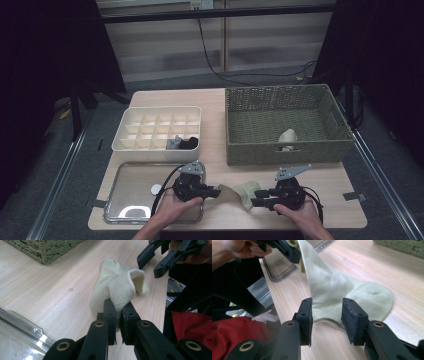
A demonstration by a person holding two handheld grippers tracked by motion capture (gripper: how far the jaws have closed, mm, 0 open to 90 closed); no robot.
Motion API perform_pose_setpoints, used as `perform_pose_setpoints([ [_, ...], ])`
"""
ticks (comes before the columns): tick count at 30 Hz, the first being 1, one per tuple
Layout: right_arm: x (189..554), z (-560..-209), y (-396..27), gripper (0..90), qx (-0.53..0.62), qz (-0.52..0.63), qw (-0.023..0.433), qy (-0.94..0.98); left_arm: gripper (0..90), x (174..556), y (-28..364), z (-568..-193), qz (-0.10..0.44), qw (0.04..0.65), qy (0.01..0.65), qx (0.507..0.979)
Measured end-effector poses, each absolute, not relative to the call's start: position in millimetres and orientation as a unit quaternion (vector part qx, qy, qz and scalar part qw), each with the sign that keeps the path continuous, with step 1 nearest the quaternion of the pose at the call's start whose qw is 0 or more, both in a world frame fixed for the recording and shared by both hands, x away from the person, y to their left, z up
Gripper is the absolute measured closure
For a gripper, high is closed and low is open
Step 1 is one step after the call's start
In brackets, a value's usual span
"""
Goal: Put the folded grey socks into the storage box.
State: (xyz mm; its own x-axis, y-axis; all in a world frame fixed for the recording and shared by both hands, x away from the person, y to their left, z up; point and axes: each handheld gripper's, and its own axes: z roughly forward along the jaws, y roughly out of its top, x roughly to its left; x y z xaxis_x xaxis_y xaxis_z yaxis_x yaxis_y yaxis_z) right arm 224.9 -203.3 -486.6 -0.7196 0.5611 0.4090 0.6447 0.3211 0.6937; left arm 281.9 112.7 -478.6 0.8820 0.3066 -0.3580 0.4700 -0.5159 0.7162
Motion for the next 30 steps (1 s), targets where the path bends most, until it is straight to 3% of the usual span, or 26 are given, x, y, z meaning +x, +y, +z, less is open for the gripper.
perform_pose_setpoints([
  [15,233,-500,-193,66.9,-0.337,-0.410,0.025,-0.847,84.4,284,116,-483,-0.096,0.433,0.228,0.867],
  [21,232,-501,-193,87.1,-0.342,-0.400,0.012,-0.850,84.4,285,117,-483,-0.097,0.433,0.231,0.866],
  [30,234,-490,-204,90.0,-0.365,-0.438,0.029,-0.821,84.4,285,118,-483,-0.098,0.434,0.229,0.866],
])
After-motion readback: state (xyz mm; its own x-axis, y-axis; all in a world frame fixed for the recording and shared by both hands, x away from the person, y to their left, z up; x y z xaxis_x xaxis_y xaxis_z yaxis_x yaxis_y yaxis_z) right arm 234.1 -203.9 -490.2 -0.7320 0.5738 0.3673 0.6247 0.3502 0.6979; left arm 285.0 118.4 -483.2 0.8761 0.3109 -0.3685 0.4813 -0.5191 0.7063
